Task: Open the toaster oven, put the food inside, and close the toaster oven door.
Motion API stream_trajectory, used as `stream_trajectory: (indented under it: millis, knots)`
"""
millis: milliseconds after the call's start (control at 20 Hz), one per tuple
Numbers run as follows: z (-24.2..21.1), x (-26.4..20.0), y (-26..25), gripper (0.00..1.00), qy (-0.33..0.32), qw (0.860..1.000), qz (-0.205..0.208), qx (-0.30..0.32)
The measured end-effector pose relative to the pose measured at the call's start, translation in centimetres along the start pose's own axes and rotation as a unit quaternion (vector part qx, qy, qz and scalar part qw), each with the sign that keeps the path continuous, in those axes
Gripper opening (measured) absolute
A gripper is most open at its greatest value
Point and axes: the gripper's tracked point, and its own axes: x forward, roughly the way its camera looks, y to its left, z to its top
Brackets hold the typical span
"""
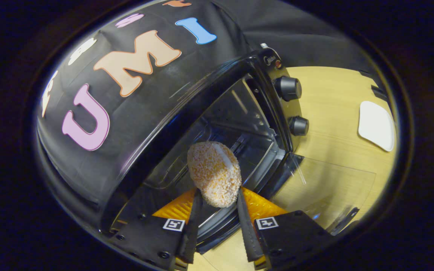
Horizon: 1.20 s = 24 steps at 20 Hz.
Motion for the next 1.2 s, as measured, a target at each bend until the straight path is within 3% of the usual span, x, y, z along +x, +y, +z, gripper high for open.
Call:
stream_trajectory:
  millis: [100,350,800,1000,1200]
  knots:
    - [-0.4,0.1,0.1,0.59,0.004,1.000,0.000,-0.017]
    - [-2.4,-0.4,-0.5,1.00,0.040,0.997,-0.013,-0.060]
    - [-1.7,-7.2,-3.0,1.00,0.045,0.987,-0.022,-0.154]
    - [-2.6,-11.3,-7.7,1.00,0.097,0.954,-0.067,-0.277]
    - [-3.9,-15.0,-10.6,1.00,0.132,0.929,-0.064,-0.339]
